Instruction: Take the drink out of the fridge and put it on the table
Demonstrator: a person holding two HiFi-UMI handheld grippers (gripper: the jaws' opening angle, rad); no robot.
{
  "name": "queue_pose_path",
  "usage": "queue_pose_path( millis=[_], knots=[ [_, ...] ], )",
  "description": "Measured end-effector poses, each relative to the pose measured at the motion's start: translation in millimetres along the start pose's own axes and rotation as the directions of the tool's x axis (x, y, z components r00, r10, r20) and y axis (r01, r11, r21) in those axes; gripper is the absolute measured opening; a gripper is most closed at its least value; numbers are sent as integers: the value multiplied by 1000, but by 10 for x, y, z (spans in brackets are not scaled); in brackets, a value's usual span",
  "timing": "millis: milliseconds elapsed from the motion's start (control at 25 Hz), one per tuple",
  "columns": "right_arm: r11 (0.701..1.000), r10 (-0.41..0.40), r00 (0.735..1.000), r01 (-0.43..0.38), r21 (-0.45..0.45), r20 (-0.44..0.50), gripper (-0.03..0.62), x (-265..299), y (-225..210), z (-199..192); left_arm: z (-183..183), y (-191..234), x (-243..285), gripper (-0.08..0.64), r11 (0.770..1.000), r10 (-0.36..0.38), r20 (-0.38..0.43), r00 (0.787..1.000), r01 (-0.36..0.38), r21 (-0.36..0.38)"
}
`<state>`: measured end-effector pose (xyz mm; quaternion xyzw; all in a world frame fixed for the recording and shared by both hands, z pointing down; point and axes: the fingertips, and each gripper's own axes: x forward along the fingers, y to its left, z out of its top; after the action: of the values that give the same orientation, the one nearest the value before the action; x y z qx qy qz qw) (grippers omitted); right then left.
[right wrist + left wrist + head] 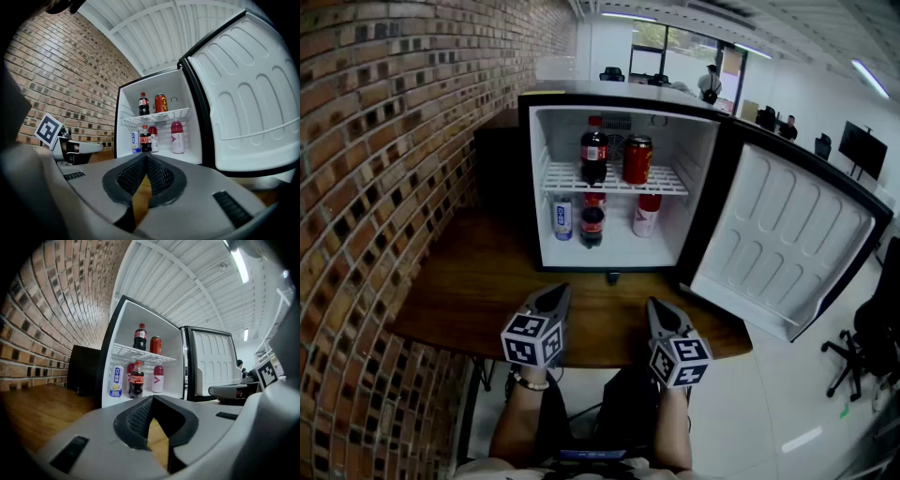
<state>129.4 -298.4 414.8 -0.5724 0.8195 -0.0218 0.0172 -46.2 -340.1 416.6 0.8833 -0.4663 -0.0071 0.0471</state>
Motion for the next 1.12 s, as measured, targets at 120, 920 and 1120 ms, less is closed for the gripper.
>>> queue_pose_path(
  millis=[120, 920, 1120],
  knots=[
    [1000, 3, 1000, -3, 5, -1, 21, 12, 3, -1, 4, 2, 3, 0, 1000, -1, 1, 1000, 1, -2],
    [1000, -4, 1000, 4, 7, -2, 21, 20, -22, 13, 308, 67, 67, 0, 999, 15, 47, 999, -17, 44],
    [1000, -3, 1000, 3, 8, -2, 21, 31, -40, 22, 633, 89, 164, 0, 997, 12, 92, 996, -20, 78]
  ],
)
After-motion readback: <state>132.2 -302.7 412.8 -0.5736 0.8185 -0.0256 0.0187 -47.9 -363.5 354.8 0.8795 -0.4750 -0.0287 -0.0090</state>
